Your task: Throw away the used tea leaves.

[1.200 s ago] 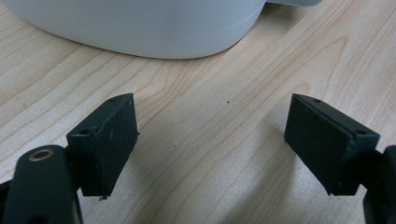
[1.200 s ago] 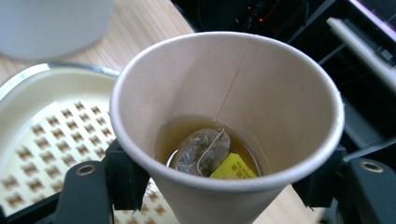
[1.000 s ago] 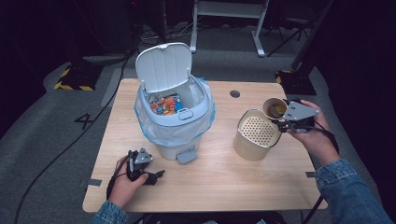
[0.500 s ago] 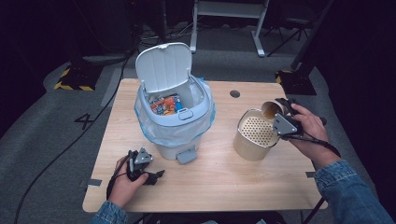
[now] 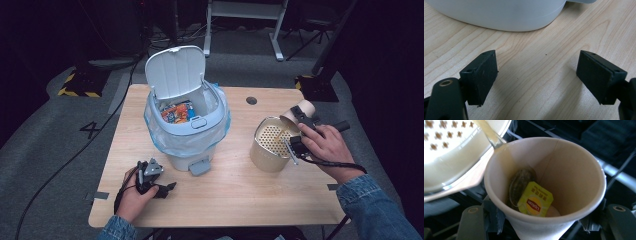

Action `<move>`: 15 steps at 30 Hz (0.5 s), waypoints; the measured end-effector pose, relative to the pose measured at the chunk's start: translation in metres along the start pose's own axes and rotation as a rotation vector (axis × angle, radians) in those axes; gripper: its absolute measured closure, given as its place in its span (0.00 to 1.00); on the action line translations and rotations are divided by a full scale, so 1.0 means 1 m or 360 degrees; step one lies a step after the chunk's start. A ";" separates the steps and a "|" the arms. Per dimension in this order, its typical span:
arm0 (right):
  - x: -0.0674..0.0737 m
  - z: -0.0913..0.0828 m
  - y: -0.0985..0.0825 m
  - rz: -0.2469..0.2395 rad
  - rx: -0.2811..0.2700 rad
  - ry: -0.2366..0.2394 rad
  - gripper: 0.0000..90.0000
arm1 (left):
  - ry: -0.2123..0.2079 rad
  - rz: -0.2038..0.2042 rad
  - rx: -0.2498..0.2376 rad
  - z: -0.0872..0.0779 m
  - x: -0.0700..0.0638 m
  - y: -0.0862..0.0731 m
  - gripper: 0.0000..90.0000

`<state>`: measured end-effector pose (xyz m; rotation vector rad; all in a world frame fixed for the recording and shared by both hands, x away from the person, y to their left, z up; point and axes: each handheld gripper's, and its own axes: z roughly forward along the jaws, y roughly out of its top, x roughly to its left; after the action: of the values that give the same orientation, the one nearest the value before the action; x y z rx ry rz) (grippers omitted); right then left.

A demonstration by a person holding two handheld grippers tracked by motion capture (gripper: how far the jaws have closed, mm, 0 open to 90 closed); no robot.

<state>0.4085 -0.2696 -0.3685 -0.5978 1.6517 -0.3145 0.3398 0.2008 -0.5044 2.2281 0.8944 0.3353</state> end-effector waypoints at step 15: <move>0.003 -0.009 0.012 -0.0458 0.0166 -0.0210 0.39 | 0.0000 0.0000 0.0000 0.000 0.000 0.000 0.20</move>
<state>0.3967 -0.2628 -0.3757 -0.7619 1.4139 -0.5556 0.3398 0.2008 -0.5044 2.2284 0.8945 0.3353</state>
